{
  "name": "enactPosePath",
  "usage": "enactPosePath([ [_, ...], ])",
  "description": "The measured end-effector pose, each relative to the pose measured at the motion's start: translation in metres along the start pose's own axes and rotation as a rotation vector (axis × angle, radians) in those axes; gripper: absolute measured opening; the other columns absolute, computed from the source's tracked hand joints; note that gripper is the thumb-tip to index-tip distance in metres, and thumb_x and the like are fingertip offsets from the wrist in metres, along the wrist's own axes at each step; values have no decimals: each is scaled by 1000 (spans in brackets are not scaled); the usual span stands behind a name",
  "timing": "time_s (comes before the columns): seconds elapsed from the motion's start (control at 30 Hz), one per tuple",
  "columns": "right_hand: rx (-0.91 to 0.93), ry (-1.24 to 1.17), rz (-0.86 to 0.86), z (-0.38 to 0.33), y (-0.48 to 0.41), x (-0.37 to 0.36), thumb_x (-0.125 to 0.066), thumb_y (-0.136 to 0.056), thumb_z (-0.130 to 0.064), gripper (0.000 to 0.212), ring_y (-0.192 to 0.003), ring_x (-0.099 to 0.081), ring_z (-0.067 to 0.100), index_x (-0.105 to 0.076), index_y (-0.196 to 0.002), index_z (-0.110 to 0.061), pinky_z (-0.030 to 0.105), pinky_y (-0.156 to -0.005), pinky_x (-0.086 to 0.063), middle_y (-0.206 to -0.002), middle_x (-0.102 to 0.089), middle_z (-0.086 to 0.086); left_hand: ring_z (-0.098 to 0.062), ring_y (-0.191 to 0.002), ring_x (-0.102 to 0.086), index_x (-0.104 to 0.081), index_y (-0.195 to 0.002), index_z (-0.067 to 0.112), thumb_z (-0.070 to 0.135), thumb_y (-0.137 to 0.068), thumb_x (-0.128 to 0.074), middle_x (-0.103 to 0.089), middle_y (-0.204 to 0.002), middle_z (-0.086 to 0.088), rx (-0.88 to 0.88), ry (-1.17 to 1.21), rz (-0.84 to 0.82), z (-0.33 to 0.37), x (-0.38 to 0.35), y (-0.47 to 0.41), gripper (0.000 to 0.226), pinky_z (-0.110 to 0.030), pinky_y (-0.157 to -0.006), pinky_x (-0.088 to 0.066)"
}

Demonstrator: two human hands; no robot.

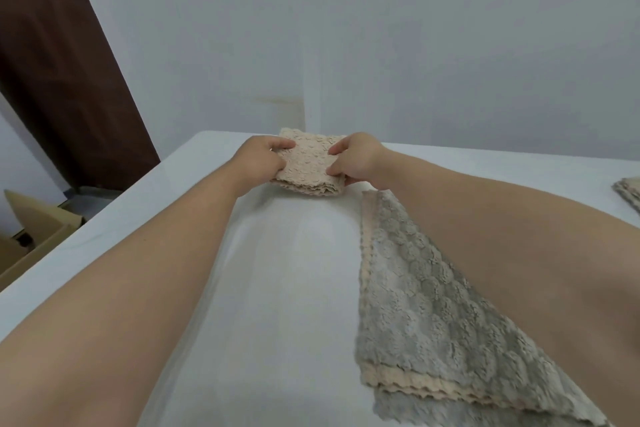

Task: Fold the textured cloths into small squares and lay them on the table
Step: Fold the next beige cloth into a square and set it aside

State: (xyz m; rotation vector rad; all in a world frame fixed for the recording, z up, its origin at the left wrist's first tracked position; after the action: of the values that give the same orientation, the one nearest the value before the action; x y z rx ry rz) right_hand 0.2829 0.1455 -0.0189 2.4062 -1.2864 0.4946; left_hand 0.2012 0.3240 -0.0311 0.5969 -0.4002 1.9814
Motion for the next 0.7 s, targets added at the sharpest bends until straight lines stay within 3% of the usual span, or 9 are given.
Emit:
enactPosePath([
  [0.07,10,34,3,1,-7,-2,-71,-86,8,43,-84,-71,33,-61,-128,1,41,-79,-63,-105,-69,24,-11,-76,-61,-66,-135,20,-6,-92,-53,-64,-131,-7,7,-21,-9,-5,-2,-3,52,-15,-64,-44],
  [0.17,5,50,21,3,-14,-6,-69,-86,9,40,-87,-72,34,-64,-125,7,45,-84,-62,-107,-69,27,-27,-111,-65,-64,-138,18,-8,-93,-52,-61,-140,-11,18,-45,-6,-12,-6,-9,53,-9,-59,-40],
  [0.23,2,80,30,5,-16,-11,-70,-85,7,37,-91,-73,35,-65,-122,11,47,-88,-61,-112,-70,30,-20,-99,-65,-64,-138,16,-10,-93,-51,-60,-141,-10,28,-45,0,-15,-7,-11,53,-6,-58,-40],
  [0.3,4,135,36,6,-18,-15,-72,-84,2,38,-93,-72,31,-67,-121,10,48,-91,-59,-114,-71,27,-14,-89,-59,-65,-136,14,-11,-93,-52,-60,-139,-9,48,-43,2,-17,-7,-14,52,-9,-62,-42],
  [0.5,-9,224,54,5,-26,-14,-74,-79,-6,38,-95,-74,33,-70,-116,5,48,-89,-60,-107,-74,21,-30,-124,-60,-63,-140,17,-9,-94,-50,-59,-142,-7,74,-100,4,-19,-14,-18,54,-21,-85,-42],
  [0.7,-26,234,108,12,-35,-4,-68,-75,-4,34,-87,-74,37,-71,-108,4,51,-80,-63,-97,-74,22,-25,-128,-56,-60,-143,17,-9,-96,-46,-55,-147,-6,52,-139,-12,-10,-27,-28,56,-21,-96,-41],
])
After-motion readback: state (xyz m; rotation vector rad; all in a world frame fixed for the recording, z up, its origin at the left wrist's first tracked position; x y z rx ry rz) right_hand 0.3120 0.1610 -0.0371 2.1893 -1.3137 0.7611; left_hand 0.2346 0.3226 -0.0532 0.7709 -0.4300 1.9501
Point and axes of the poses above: each hand's wrist, its own y-axis away from the middle knuckle, its own x-axis out of the back of the hand, z = x × y, the point moved 1 cm from there along -y, towards the middle knuckle
